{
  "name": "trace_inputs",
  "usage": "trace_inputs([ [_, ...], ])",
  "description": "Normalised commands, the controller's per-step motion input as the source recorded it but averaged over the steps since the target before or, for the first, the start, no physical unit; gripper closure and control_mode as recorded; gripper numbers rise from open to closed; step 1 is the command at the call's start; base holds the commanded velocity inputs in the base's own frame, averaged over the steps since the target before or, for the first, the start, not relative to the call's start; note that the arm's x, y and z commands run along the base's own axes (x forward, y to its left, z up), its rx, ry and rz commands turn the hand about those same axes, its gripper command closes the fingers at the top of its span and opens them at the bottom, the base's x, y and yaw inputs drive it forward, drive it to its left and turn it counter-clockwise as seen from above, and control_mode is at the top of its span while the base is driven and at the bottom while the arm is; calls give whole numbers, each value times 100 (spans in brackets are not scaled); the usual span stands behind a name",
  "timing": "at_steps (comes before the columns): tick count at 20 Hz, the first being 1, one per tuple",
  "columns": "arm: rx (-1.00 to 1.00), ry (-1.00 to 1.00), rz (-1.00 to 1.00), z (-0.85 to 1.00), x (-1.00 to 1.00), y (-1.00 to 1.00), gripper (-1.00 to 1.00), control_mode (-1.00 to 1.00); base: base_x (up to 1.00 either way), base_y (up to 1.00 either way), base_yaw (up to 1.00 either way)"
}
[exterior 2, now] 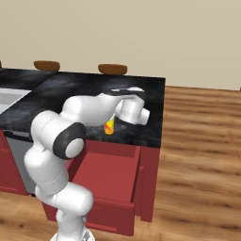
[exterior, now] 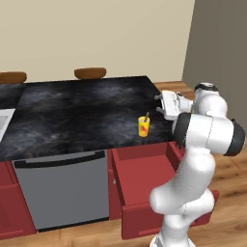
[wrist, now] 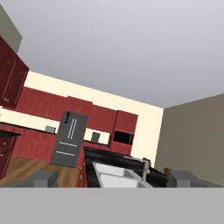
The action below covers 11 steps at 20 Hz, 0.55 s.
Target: Pick up the straw from the right drawer and put it inside the smoothie cup.
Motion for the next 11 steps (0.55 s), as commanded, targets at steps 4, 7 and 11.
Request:
trace_inputs([
  [4,-25,-23,0,76,-100,0,-100,-100,0,0,0],
  [7,-24,-28,-1,79,-100,0,-100,-100,0,0,0],
  [11,-27,-33,0,65,-100,0,-100,-100,0,0,0],
])
